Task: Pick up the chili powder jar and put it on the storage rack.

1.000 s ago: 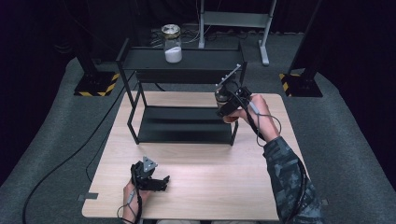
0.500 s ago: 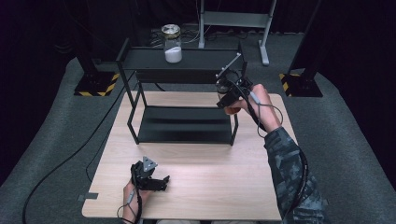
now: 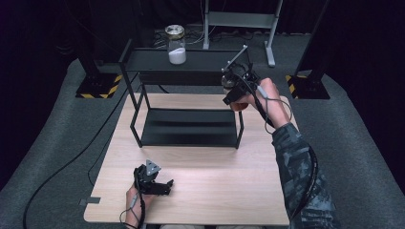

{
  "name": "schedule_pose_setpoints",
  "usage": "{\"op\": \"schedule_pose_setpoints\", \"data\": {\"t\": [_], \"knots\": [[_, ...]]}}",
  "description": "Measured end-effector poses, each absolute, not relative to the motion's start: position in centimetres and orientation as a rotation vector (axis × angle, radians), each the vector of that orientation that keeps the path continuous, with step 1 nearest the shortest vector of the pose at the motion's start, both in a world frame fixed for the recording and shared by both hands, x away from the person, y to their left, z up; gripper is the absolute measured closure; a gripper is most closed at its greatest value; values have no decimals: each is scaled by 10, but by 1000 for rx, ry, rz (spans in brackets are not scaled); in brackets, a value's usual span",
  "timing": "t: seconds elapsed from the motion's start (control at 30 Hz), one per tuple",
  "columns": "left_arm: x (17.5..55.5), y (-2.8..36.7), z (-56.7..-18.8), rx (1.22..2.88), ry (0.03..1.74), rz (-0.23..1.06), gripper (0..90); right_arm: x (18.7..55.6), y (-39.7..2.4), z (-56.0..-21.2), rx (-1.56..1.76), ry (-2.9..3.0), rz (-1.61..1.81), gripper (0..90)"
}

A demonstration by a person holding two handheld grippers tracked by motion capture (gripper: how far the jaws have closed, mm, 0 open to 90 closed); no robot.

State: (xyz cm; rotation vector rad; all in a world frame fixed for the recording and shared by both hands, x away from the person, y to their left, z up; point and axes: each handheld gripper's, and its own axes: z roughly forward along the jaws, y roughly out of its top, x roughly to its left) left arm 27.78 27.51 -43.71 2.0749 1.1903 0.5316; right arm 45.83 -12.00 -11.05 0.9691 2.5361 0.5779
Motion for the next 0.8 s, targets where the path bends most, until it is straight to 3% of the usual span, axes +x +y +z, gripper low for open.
{"op": "schedule_pose_setpoints", "data": {"t": [0.8], "knots": [[278,275,-437,2075,1191,528,1,465,-115,-73,976,2500,561,305]]}}
